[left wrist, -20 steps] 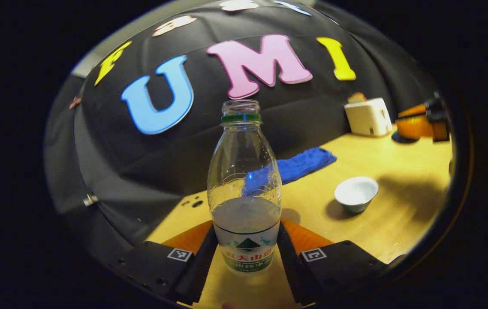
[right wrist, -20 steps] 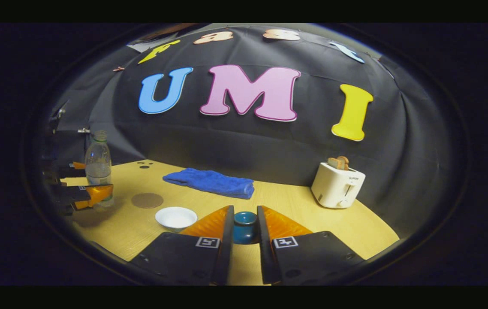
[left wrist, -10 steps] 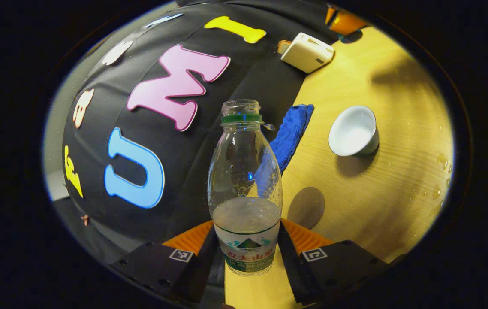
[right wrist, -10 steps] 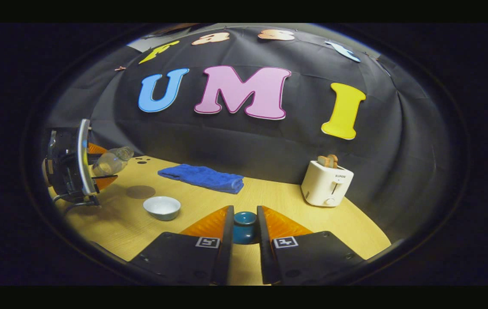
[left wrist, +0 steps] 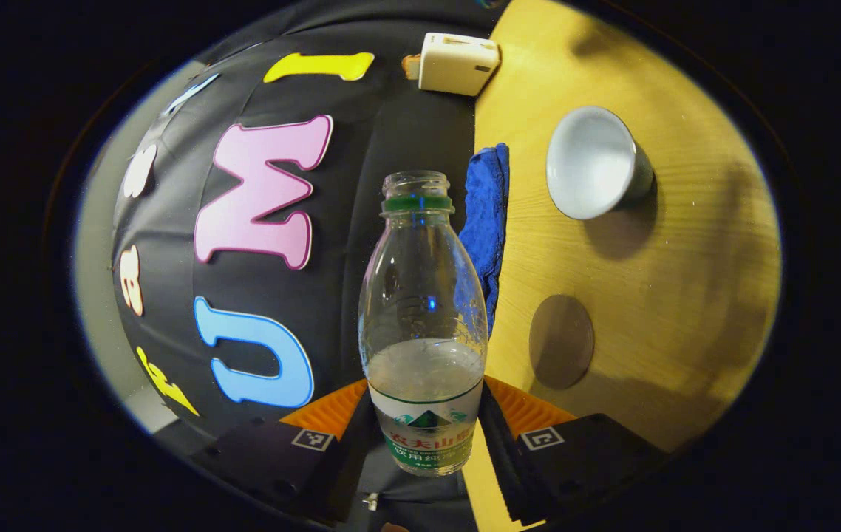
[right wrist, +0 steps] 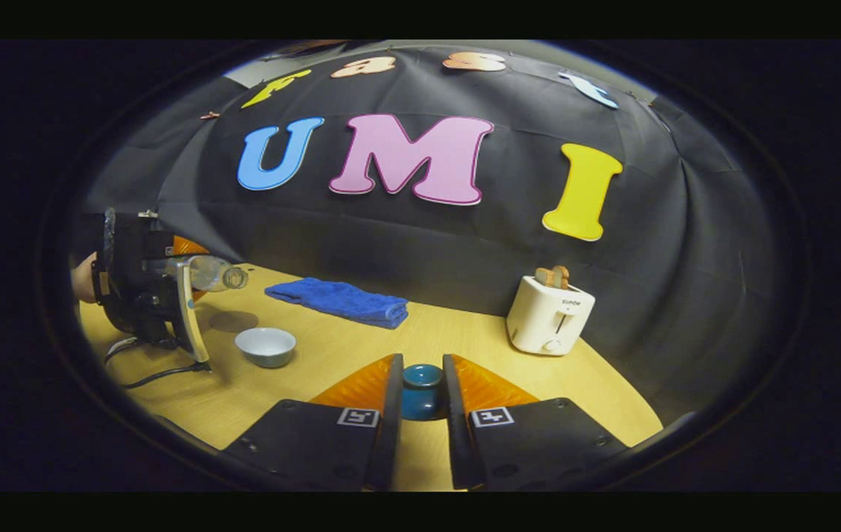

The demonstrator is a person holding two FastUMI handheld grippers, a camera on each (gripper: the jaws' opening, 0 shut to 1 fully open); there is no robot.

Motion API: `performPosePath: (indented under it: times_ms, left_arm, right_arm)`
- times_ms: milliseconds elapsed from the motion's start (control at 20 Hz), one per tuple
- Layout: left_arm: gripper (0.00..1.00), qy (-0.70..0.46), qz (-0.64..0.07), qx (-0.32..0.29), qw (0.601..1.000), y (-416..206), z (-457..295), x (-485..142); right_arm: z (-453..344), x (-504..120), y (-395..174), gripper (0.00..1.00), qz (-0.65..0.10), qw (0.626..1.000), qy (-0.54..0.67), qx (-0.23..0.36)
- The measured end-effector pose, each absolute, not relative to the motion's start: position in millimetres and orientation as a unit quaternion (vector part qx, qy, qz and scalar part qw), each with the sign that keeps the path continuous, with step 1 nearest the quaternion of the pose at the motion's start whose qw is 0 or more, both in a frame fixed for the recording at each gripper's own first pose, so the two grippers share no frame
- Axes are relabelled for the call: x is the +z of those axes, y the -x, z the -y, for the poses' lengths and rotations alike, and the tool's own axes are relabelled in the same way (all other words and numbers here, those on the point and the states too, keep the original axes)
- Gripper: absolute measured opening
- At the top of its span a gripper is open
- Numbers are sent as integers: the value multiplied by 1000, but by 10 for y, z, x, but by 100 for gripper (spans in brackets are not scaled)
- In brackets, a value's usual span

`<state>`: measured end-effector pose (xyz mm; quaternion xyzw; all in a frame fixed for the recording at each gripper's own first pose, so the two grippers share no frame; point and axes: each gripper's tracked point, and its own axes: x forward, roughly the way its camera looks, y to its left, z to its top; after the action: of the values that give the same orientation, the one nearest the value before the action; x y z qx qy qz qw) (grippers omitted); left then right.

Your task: Open the teacup lid with one hand, grasp the water bottle and pour water into the teacup with the other hand; after pouring, place the water bottle on the coaster and then close the teacup lid.

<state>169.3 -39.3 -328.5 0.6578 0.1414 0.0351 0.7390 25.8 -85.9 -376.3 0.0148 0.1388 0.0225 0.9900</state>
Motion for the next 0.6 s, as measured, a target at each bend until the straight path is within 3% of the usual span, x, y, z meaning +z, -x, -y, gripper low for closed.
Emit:
performPosePath:
  times_ms: [200,450,600]
  left_arm:
    - [76,-686,-134,28,715,-1715,410,-3300]
    - [77,-715,-127,21,687,-1749,446,-3305]
    - [77,-733,-121,22,669,-1785,446,-3324]
  right_arm:
    - [917,-3772,-244,26,-138,990,-21,17]
    - [959,-3780,-205,35,-137,990,-19,14]
    - [981,-3785,-178,34,-137,990,-20,13]
